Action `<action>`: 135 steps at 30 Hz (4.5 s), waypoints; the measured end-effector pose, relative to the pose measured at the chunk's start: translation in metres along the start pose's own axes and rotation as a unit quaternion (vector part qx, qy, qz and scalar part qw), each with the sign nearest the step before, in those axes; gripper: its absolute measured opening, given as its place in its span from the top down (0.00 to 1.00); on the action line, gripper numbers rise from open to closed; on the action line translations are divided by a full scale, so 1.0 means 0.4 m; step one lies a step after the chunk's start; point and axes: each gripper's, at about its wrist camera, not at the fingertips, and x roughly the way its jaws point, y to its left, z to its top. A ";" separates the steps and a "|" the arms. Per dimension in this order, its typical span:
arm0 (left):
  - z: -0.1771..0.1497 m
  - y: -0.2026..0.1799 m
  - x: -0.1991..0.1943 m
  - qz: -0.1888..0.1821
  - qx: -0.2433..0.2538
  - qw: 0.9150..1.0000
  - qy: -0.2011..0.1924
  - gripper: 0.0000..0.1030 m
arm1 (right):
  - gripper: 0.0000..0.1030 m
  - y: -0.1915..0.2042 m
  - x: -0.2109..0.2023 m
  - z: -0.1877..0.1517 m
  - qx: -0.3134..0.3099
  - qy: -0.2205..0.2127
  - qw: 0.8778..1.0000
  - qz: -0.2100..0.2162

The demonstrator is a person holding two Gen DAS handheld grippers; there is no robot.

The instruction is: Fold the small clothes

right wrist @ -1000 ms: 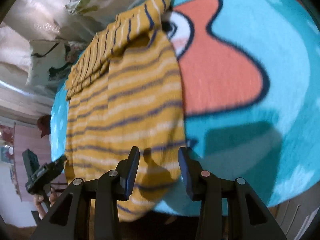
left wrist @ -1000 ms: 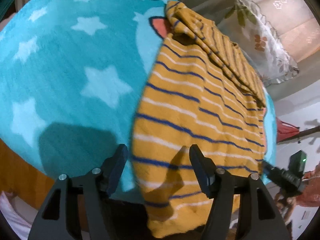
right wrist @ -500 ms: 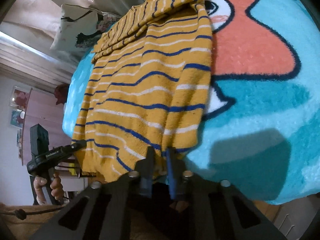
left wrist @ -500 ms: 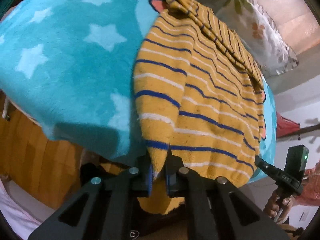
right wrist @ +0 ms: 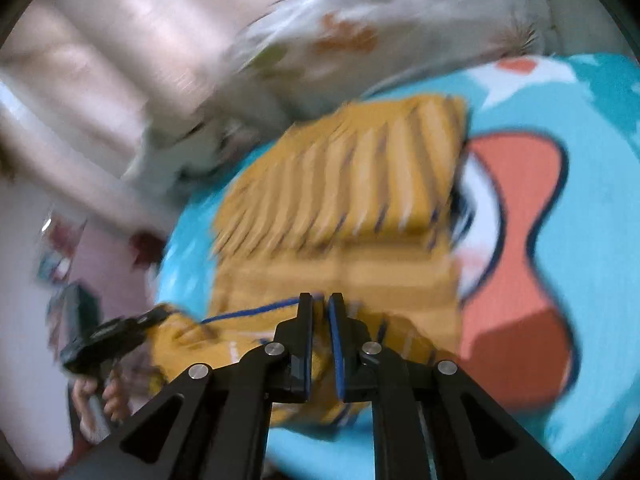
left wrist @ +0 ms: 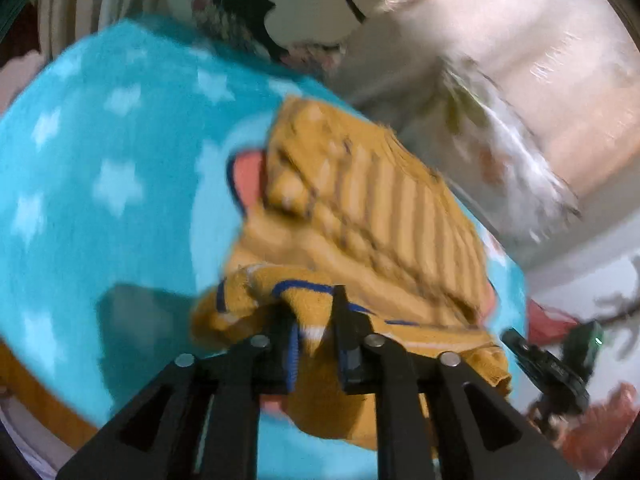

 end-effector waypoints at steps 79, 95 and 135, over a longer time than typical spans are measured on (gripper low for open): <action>0.412 -0.036 0.363 0.066 0.131 0.987 0.068 0.33 | 0.45 -0.113 0.113 0.203 0.059 -0.049 0.970 -0.230; 0.063 0.045 0.264 -0.030 0.132 0.978 0.157 0.25 | 0.53 -0.047 0.146 -0.025 -0.006 0.030 0.983 -0.179; 0.307 -0.129 0.377 -0.010 0.151 0.984 0.092 0.54 | 0.75 0.099 0.331 0.260 -0.061 0.008 0.987 -0.146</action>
